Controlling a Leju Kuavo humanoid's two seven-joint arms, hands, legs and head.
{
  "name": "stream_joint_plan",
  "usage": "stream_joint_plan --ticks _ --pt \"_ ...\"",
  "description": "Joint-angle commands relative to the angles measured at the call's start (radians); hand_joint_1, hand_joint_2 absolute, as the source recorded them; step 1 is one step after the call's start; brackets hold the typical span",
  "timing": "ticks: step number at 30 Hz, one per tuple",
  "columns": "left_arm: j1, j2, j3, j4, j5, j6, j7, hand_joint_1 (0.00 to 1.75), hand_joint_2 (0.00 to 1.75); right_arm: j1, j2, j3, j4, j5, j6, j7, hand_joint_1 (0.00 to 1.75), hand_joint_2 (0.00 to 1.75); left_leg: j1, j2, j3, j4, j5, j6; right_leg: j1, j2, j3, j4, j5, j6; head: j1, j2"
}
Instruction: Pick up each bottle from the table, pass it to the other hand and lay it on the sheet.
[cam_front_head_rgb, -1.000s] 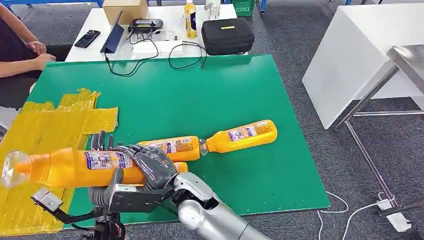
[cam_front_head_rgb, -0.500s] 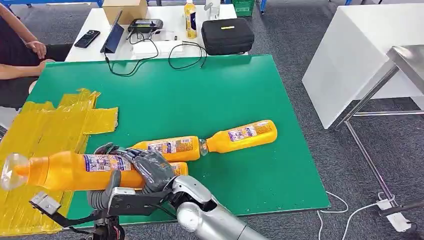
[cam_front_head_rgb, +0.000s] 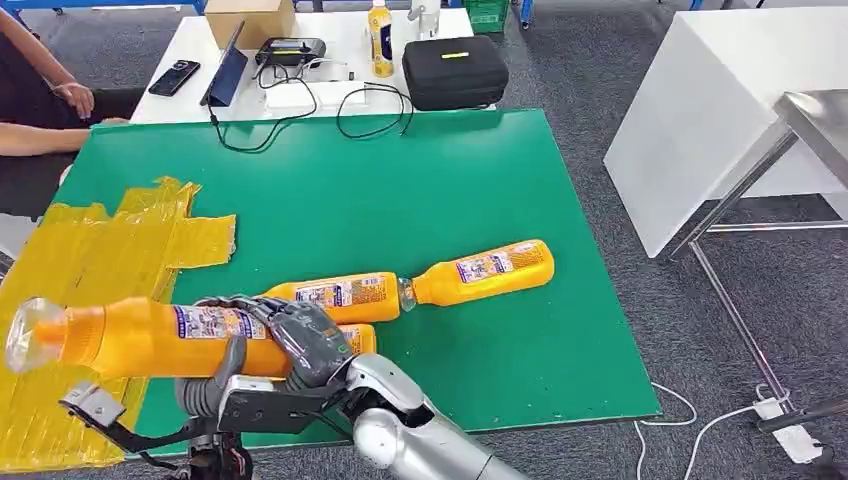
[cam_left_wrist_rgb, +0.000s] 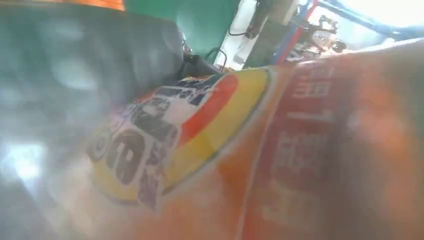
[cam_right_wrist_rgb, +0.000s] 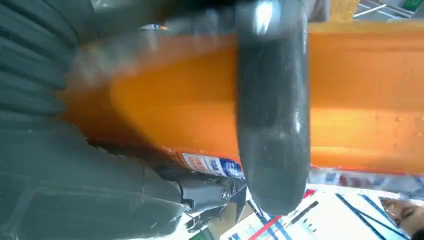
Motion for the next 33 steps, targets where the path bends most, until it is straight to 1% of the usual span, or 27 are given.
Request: stream_joint_plan --ticks 1,2,3,4,5,6,7,9,11,15,17,18,20,21,22,23,24,25,26,28,29,30,31,32,33 --pt "-0.121 0.015 0.064 -0.004 -0.065 0.087 -0.01 1.75 1.75 0.115 -0.134 -0.057 -0.187 0.026 -0.065 -0.019 0.0 0.0 0.002 -0.008 0.001 -0.002 0.002 -0.002 0.002 -0.01 0.005 -0.004 -0.001 -0.001 0.0 0.0" --pt "-0.121 0.015 0.064 -0.004 -0.065 0.087 -0.01 1.75 1.75 0.115 -0.134 -0.057 -0.187 0.026 -0.065 -0.019 0.0 0.0 0.003 -0.009 0.003 -0.003 0.002 -0.002 0.003 -0.01 0.007 -0.005 0.0 -0.002 0.0 0.0" --pt "-0.121 0.015 0.064 -0.004 -0.065 0.087 -0.01 1.75 1.75 0.115 -0.134 -0.057 -0.187 0.026 -0.065 -0.019 0.0 0.0 0.002 -0.005 0.001 -0.001 0.001 -0.001 0.002 -0.005 0.004 -0.003 0.0 -0.001 0.0 0.0" --pt "-0.121 0.015 0.064 -0.004 -0.065 0.087 -0.01 1.75 1.75 0.115 -0.134 -0.057 -0.187 0.026 -0.065 -0.019 0.0 0.0 0.002 -0.005 0.002 -0.002 0.001 -0.002 0.002 -0.006 0.005 -0.003 0.0 -0.001 0.0 0.0" --pt "-0.121 0.024 0.06 -0.004 -0.114 0.113 -0.018 1.75 1.75 0.126 -0.137 -0.076 -0.203 0.037 -0.086 -0.016 0.0 0.0 0.001 -0.002 0.002 -0.002 0.0 -0.001 0.001 -0.003 0.004 -0.003 0.0 -0.001 0.001 0.0" --pt "-0.119 0.036 0.065 -0.005 -0.151 0.133 -0.024 1.75 1.75 0.136 -0.156 -0.099 -0.238 0.036 -0.094 -0.015 0.0 0.0 0.002 -0.001 0.004 -0.002 0.0 -0.002 0.002 -0.002 0.005 -0.004 0.0 -0.002 0.0 0.0" --pt "-0.116 0.054 0.081 -0.007 -0.192 0.152 -0.026 1.75 1.75 0.148 -0.185 -0.131 -0.293 0.033 -0.094 -0.011 0.0 0.0 0.001 -0.004 0.0 -0.001 0.001 -0.001 0.001 -0.004 0.002 -0.001 0.0 -0.001 0.0 0.0" --pt "-0.104 0.086 0.116 -0.01 -0.259 0.168 -0.03 1.75 1.75 0.177 -0.232 -0.176 -0.387 0.007 -0.057 -0.014 0.0 0.0 0.002 -0.005 0.001 -0.002 0.001 -0.002 0.002 -0.005 0.004 -0.003 0.0 -0.001 0.0 0.0" --pt "-0.115 0.09 0.148 0.001 -0.317 0.16 -0.025 1.75 1.75 0.205 -0.249 -0.216 -0.451 0.012 -0.048 -0.025 0.0 0.0 0.001 -0.003 0.003 -0.003 0.0 -0.002 0.001 -0.003 0.005 -0.004 0.0 -0.001 0.0 0.0" --pt "-0.156 0.107 0.154 0.041 -0.446 0.203 -0.011 1.75 1.75 0.229 -0.256 -0.259 -0.501 0.012 -0.033 -0.023 0.0 0.0 0.001 -0.005 0.0 -0.001 0.001 -0.002 0.001 -0.005 0.002 -0.002 0.0 -0.001 0.0 0.0" --pt "-0.196 0.13 0.13 0.08 -0.612 0.314 -0.008 1.75 1.75 0.243 -0.274 -0.263 -0.527 0.024 -0.033 -0.016 0.0 0.0 0.001 -0.005 0.001 -0.002 0.001 -0.002 0.001 -0.006 0.004 -0.003 0.0 -0.002 0.0 0.0" --pt "-0.231 0.15 0.13 0.131 -0.712 0.401 0.01 1.75 1.75 0.247 -0.283 -0.264 -0.533 0.047 -0.037 0.001 0.0 0.0 0.001 -0.006 0.001 -0.001 0.001 -0.002 0.001 -0.006 0.003 -0.002 0.0 -0.001 0.0 0.0" --pt "-0.284 0.204 0.135 0.234 -0.822 0.507 0.041 1.75 1.75 0.241 -0.288 -0.275 -0.52 0.019 -0.012 0.012 0.0 0.0 0.001 -0.008 0.002 -0.003 0.002 -0.002 0.001 -0.008 0.005 -0.003 0.0 -0.002 0.0 0.0" --pt "-0.318 0.243 0.151 0.312 -0.956 0.655 0.074 1.75 1.75 0.225 -0.291 -0.274 -0.501 0.018 -0.009 0.011 0.0 0.0 0.001 -0.007 0.001 -0.003 0.002 -0.002 0.001 -0.007 0.004 -0.003 0.0 -0.001 0.0 0.0" --pt "-0.366 0.297 0.177 0.425 -1.062 0.763 0.086 1.75 1.75 0.197 -0.294 -0.268 -0.467 0.003 0.008 0.002 0.0 0.0 0.0 -0.004 0.002 -0.003 0.002 -0.001 0.0 -0.004 0.003 -0.002 0.0 -0.001 0.0 0.0" --pt "-0.39 0.302 0.28 0.445 -1.16 0.763 0.067 1.75 1.75 0.167 -0.293 -0.258 -0.438 -0.001 0.019 -0.006 0.0 0.0 0.001 -0.005 0.004 -0.004 0.002 -0.003 0.001 -0.005 0.005 -0.004 0.001 -0.002 0.0 0.0" --pt "-0.412 0.314 0.323 0.501 -1.14 0.763 0.005 1.75 1.75 0.153 -0.288 -0.257 -0.42 -0.007 0.021 -0.009 0.0 0.0 0.0 -0.002 0.003 -0.004 0.002 -0.002 0.0 -0.002 0.004 -0.003 0.001 -0.002 0.0 0.0" --pt "-0.417 0.32 0.33 0.516 -1.131 0.763 -0.009 1.75 1.75 0.149 -0.286 -0.257 -0.415 -0.008 0.021 -0.009 0.0 0.0 0.0 0.001 0.003 -0.003 0.001 -0.002 0.0 0.001 0.003 -0.002 0.002 -0.002 0.0 0.0" --pt "-0.417 0.32 0.33 0.516 -1.131 0.763 -0.009 1.75 1.75 0.149 -0.286 -0.257 -0.415 -0.008 0.021 -0.009 0.0 0.0 0.001 0.003 0.004 -0.004 0.002 -0.003 0.001 0.002 0.004 -0.002 0.002 -0.003 0.0 0.0" --pt "-0.417 0.32 0.33 0.516 -1.131 0.763 -0.009 1.75 1.75 0.149 -0.286 -0.257 -0.415 -0.008 0.021 -0.009 0.0 0.0 0.001 0.0 0.003 -0.002 0.001 -0.002 0.0 -0.001 0.002 0.0 0.001 -0.002 0.0 0.0" --pt "-0.406 0.295 0.374 0.464 -1.222 0.763 0.007 1.75 1.75 0.147 -0.291 -0.245 -0.42 -0.007 0.023 -0.009 0.0 0.0 0.002 0.0 0.004 -0.003 0.002 -0.004 0.002 -0.002 0.004 -0.001 0.001 -0.002 0.0 0.0" --pt "-0.415 0.282 0.454 0.437 -1.337 0.763 0.001 1.75 1.75 0.132 -0.298 -0.228 -0.411 -0.005 0.03 -0.01 0.0 0.0 0.002 0.0 0.003 -0.002 0.002 -0.004 0.001 -0.002 0.003 0.0 0.001 -0.002 0.0 0.0" --pt "-0.423 0.287 0.489 0.449 -1.354 0.763 -0.022 1.75 1.75 0.125 -0.3 -0.22 -0.4 -0.006 0.036 -0.008 0.0 0.0 0.002 0.001 0.003 -0.001 0.001 -0.003 0.001 0.0 0.002 0.001 0.0 -0.001 0.0 0.0" --pt "-0.434 0.287 0.576 0.429 -1.456 0.763 -0.043 1.75 1.75 0.117 -0.307 -0.207 -0.387 -0.006 0.04 -0.008 0.0 0.0 0.003 0.002 0.003 -0.001 0.001 -0.004 0.002 0.001 0.002 0.0 0.001 -0.001 0.0 0.0" --pt "-0.436 0.293 0.616 0.412 -1.523 0.763 -0.045 1.75 1.75 0.115 -0.309 -0.199 -0.381 -0.006 0.04 -0.01 0.0 0.0 0.003 0.002 0.002 -0.001 0.001 -0.004 0.003 0.002 0.002 0.001 0.001 -0.001 0.0 0.0"
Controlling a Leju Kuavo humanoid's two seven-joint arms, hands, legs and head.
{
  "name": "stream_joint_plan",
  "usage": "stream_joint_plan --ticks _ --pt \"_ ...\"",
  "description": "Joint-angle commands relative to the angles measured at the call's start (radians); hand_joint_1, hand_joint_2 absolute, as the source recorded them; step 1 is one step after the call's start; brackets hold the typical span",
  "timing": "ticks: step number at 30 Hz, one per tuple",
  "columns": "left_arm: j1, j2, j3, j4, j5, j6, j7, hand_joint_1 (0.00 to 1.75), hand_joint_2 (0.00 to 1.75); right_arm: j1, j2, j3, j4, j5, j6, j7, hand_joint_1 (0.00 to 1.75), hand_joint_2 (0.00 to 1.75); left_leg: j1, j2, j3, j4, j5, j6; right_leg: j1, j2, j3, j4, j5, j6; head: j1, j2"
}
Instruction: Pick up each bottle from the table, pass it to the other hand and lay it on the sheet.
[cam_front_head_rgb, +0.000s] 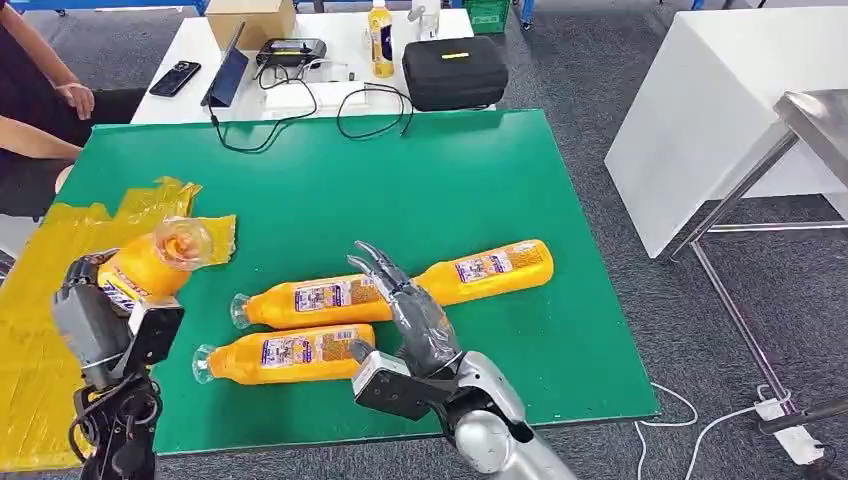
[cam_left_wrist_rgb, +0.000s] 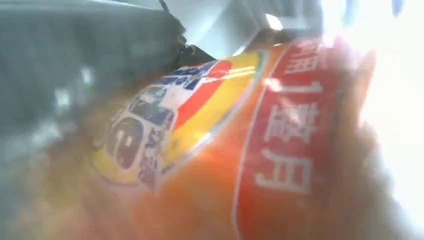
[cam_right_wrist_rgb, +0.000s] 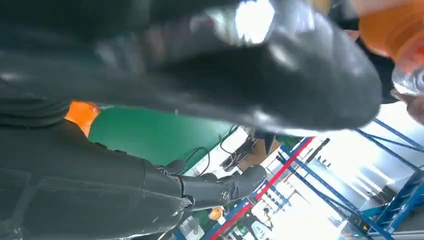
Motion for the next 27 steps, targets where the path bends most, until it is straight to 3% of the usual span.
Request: stream_joint_plan --ticks 1,8,14,20,22,23,27 --pt "-0.115 0.028 0.385 0.077 -0.388 0.001 -0.064 1.75 1.75 -0.094 -0.056 0.061 0.099 -0.003 0.023 -0.006 0.0 0.0 0.003 0.005 0.003 -0.001 -0.001 -0.002 0.003 0.004 0.003 -0.003 0.001 -0.001 0.0 0.0" --pt "-0.093 0.033 0.391 0.026 -0.517 0.001 -0.029 1.75 1.75 -0.106 -0.046 0.075 0.12 -0.032 0.011 -0.017 0.0 0.0 0.001 0.001 0.0 -0.001 0.0 -0.001 0.001 0.0 0.001 -0.002 0.0 -0.001 0.0 0.0" --pt "-0.063 0.164 0.188 0.145 -0.623 0.001 0.28 1.75 1.75 -0.108 -0.037 0.105 0.161 -0.058 -0.016 -0.026 0.0 0.0 0.001 0.0 0.0 -0.001 0.0 -0.001 0.001 -0.001 0.001 -0.002 0.0 -0.001 0.0 0.0" --pt "-0.063 0.164 0.188 0.145 -0.623 0.001 0.28 1.75 1.75 -0.108 -0.037 0.105 0.161 -0.058 -0.016 -0.026 0.0 0.0 0.0 0.0 0.0 -0.001 0.0 -0.001 0.0 -0.001 0.001 -0.002 0.0 -0.001 0.0 0.0" --pt "-0.073 0.196 0.164 0.199 -0.631 0.001 0.332 1.75 1.75 -0.114 -0.037 0.113 0.17 -0.063 -0.013 -0.024 0.0 0.0 0.001 0.0 0.001 -0.001 0.0 -0.002 0.001 -0.001 0.001 -0.002 0.0 -0.001 0.0 0.0" --pt "-0.133 0.207 0.194 0.274 -0.663 0.001 0.325 1.75 1.75 -0.111 -0.039 0.12 0.173 -0.064 -0.015 -0.028 0.0 0.0 0.0 0.0 0.0 -0.001 0.0 -0.001 0.0 -0.001 0.001 -0.002 0.0 -0.001 0.0 0.0" --pt "-0.075 0.249 0.117 0.306 -0.6 0.001 0.375 1.75 1.75 -0.111 -0.031 0.14 0.198 -0.07 -0.039 -0.042 0.0 0.0 0.001 0.001 0.002 -0.002 0.0 -0.002 0.001 -0.001 0.003 -0.003 0.0 -0.001 0.0 0.0"
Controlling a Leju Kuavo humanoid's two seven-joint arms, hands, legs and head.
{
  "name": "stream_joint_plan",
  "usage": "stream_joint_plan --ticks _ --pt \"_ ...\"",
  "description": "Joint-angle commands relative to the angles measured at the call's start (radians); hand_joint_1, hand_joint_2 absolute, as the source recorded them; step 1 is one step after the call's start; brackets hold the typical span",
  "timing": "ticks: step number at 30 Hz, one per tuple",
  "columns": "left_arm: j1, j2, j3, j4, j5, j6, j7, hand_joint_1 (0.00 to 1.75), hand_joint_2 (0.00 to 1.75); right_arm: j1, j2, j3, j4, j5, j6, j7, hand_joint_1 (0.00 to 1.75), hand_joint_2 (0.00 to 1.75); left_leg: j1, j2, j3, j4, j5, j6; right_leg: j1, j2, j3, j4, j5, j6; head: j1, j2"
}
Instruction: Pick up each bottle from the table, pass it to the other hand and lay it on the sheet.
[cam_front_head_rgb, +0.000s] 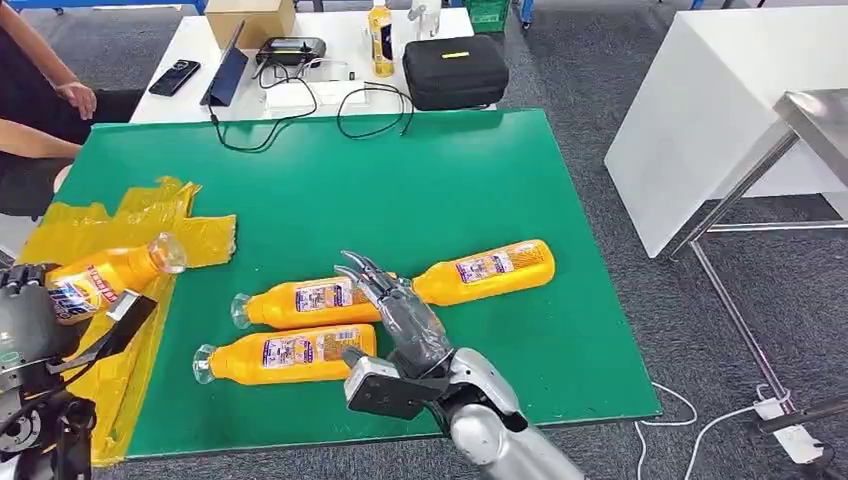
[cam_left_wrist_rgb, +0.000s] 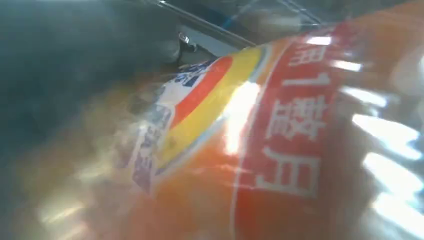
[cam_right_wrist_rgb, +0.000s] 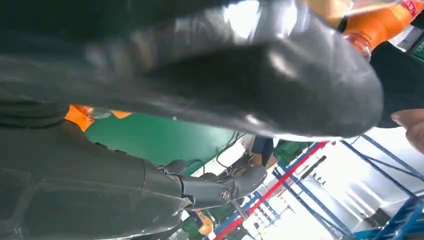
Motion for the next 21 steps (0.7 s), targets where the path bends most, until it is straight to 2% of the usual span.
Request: stream_joint_plan --ticks 1,3,4,14,17,18,21 --pt "-0.037 0.101 -0.098 0.221 0.026 -0.003 0.059 1.75 1.75 -0.049 -0.01 0.067 0.107 -0.013 -0.027 -0.018 0.0 0.0 0.002 -0.003 0.004 -0.003 0.001 -0.003 0.002 -0.004 0.006 -0.003 0.0 -0.002 0.0 0.0" --pt "-0.08 0.111 -0.089 0.327 -0.032 -0.003 0.081 1.75 1.75 -0.074 0.007 0.072 0.136 -0.02 -0.017 -0.005 0.0 0.0 0.001 0.002 0.005 -0.003 0.0 -0.002 0.001 0.0 0.004 -0.003 0.0 -0.002 0.0 0.0" --pt "-0.068 0.164 -0.244 0.36 0.055 -0.003 0.185 1.75 1.75 -0.083 0.012 0.082 0.152 -0.023 -0.022 0.002 0.0 0.0 0.0 0.0 0.002 -0.001 0.0 -0.001 0.0 -0.001 0.002 -0.001 0.0 -0.001 0.0 0.0" --pt "-0.098 0.16 -0.207 0.453 0.028 -0.003 0.166 1.75 1.75 -0.088 0.018 0.087 0.169 -0.018 -0.016 0.002 0.0 0.0 0.001 -0.002 0.002 -0.002 0.001 -0.002 0.001 -0.003 0.003 -0.002 0.0 -0.002 0.0 0.0" --pt "-0.126 0.166 -0.192 0.548 0.017 -0.003 0.158 1.75 1.75 -0.088 0.022 0.085 0.171 -0.026 -0.011 -0.004 0.0 0.0 0.001 -0.002 0.002 -0.002 0.001 -0.002 0.001 -0.003 0.003 -0.002 0.0 -0.002 0.0 0.0" --pt "-0.176 0.184 -0.171 0.696 -0.046 -0.003 0.185 1.75 1.75 -0.091 0.026 0.079 0.169 -0.021 -0.004 -0.003 0.0 0.0 0.001 -0.001 0.002 -0.002 0.001 -0.002 0.001 -0.002 0.002 -0.002 0.0 -0.001 0.0 0.0" --pt "-0.181 0.183 -0.173 0.708 -0.042 -0.003 0.19 1.75 1.75 -0.095 0.028 0.079 0.171 -0.022 0.001 -0.002 0.0 0.0 0.001 -0.001 0.002 -0.002 0.0 -0.002 0.001 -0.001 0.002 -0.002 0.0 -0.001 0.0 0.0"
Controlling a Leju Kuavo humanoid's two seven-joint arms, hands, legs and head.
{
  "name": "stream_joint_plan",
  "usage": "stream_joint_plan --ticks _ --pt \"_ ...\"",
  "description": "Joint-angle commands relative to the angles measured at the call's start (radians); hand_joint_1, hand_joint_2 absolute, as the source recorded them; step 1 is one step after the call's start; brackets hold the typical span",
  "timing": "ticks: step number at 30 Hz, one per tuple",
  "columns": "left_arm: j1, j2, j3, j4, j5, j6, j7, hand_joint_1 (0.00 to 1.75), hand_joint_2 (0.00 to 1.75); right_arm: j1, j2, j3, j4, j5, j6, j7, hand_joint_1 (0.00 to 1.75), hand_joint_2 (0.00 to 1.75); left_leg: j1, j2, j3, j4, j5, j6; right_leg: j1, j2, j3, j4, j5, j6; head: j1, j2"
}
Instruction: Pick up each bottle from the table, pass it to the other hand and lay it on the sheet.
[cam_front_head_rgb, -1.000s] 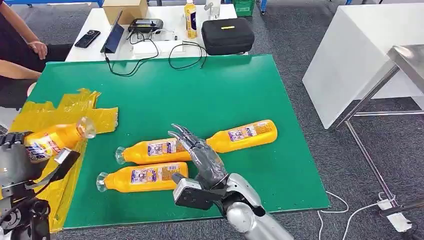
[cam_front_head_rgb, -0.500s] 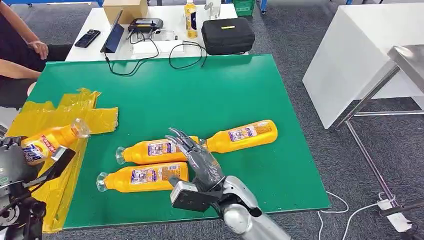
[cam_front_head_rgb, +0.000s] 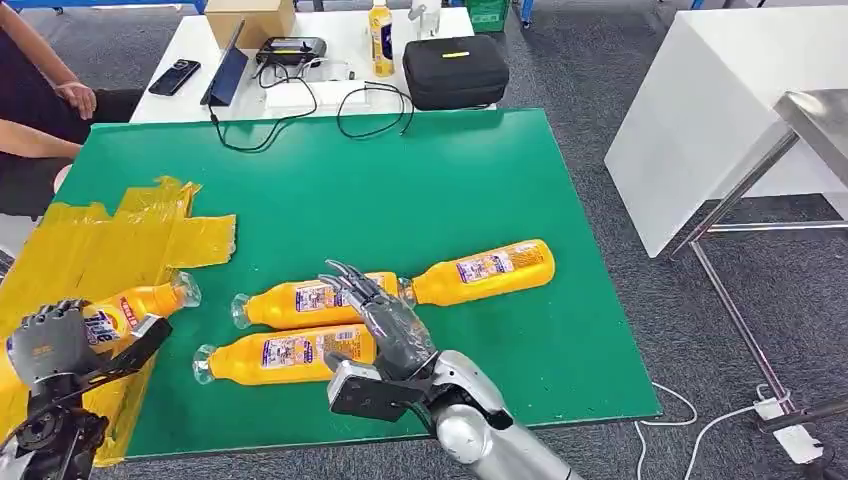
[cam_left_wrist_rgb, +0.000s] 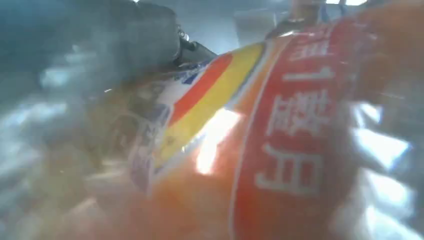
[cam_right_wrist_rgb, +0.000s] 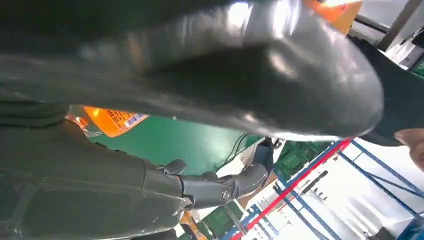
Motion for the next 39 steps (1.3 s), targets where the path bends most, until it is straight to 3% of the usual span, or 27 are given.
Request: stream_joint_plan --ticks 1,4,5,6,15,18,28,39 --pt "-0.166 0.079 -0.052 0.516 -0.063 -0.004 0.02 1.75 1.75 -0.074 0.016 0.038 0.121 -0.008 0.03 0.0 0.0 0.0 0.001 -0.001 0.002 -0.001 0.0 -0.001 0.001 -0.002 0.002 -0.001 0.0 -0.001 0.0 0.0" --pt "-0.143 0.09 -0.085 0.494 -0.08 -0.003 0.083 1.75 1.75 -0.083 0.022 0.043 0.135 -0.008 0.039 0.001 0.0 0.0 0.001 0.001 0.003 -0.002 0.0 -0.002 0.001 0.0 0.003 -0.001 0.001 -0.002 0.0 0.0" --pt "-0.118 0.081 -0.088 0.425 -0.075 -0.003 0.097 0.0 1.75 -0.086 0.021 0.046 0.138 -0.009 0.045 0.001 0.0 0.0 0.0 0.001 0.003 -0.002 0.0 -0.002 0.0 0.001 0.003 -0.001 0.0 -0.001 0.0 0.0" --pt "-0.138 0.086 -0.083 0.48 -0.058 -0.003 0.099 0.0 0.0 -0.087 0.02 0.045 0.139 -0.012 0.046 0.002 0.0 0.0 0.001 0.002 0.003 -0.002 0.001 -0.002 0.001 0.001 0.003 -0.002 0.001 -0.002 0.0 0.0" --pt "-0.12 0.077 -0.115 0.359 -0.08 -0.003 0.155 0.0 0.0 -0.095 0.032 0.058 0.177 -0.018 0.062 0.009 0.0 0.0 0.002 -0.001 0.004 -0.002 0.001 -0.003 0.002 -0.001 0.004 -0.001 0.001 -0.002 0.0 0.0" --pt "-0.077 0.059 -0.094 0.214 -0.065 -0.003 0.108 0.0 0.0 -0.098 0.032 0.065 0.191 -0.022 0.058 0.014 0.0 0.0 0.002 -0.001 0.003 -0.001 0.001 -0.003 0.002 -0.001 0.003 0.0 0.0 -0.001 0.0 0.0" --pt "-0.069 0.01 -0.059 0.13 0.023 -0.003 -0.113 0.0 0.0 -0.094 0.03 0.066 0.186 -0.026 0.061 0.013 0.0 0.0 0.001 -0.002 0.002 -0.001 0.001 -0.002 0.001 -0.002 0.003 0.0 0.0 -0.001 0.0 0.0" --pt "-0.069 0.01 -0.059 0.13 0.023 -0.003 -0.113 0.0 0.0 -0.094 0.03 0.066 0.186 -0.026 0.061 0.013 0.0 0.0 0.001 -0.001 0.001 -0.001 0.001 -0.003 0.001 -0.002 0.002 -0.001 0.0 -0.001 0.0 0.0"
